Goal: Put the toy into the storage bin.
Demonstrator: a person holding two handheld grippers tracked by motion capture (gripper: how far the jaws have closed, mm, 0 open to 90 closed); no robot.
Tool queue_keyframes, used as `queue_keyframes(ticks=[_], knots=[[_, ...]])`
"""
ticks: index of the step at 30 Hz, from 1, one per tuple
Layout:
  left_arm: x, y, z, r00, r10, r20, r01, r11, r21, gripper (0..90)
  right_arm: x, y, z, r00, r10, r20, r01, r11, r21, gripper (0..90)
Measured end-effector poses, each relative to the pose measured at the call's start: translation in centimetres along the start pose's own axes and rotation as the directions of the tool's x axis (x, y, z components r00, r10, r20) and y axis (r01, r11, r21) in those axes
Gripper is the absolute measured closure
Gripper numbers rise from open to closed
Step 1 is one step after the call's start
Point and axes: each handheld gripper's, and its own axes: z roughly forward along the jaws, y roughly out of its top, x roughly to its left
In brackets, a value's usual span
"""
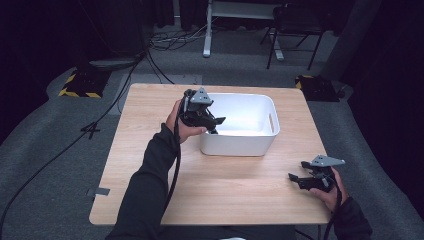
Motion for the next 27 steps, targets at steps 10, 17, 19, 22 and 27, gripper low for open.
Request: queue_keyframes(ticks=[10,17,19,22,27], knots=[[0.1,-0.4,1.3,0.9999,0.005,-0.01,-0.005,0.9981,0.061,24.2,0.0,0.0,0.0,1.0,-0.002,0.0,0.002,1.0,-0.001,20.0],[-0.1,-0.6,1.9,0.9999,0.006,-0.015,-0.004,0.9958,0.091,24.1,0.1,0.0,0.0,1.0,0.003,-0.001,-0.003,1.0,0.0,20.0],[-0.1,-0.6,2.0,0.9998,0.006,-0.017,-0.004,0.9954,0.096,24.1,0.1,0.0,0.0,1.0,0.001,-0.002,-0.001,1.0,0.0,20.0],[-0.1,-0.7,2.1,0.9997,0.01,-0.022,-0.008,0.9944,0.105,24.1,0.0,0.0,0.0,1.0,0.0,-0.001,0.0,1.0,0.001,20.0],[-0.1,-0.7,2.5,0.9995,0.006,-0.032,-0.002,0.9916,0.129,24.1,0.0,0.0,0.0,1.0,0.0,-0.001,0.0,1.0,0.001,20.0]])
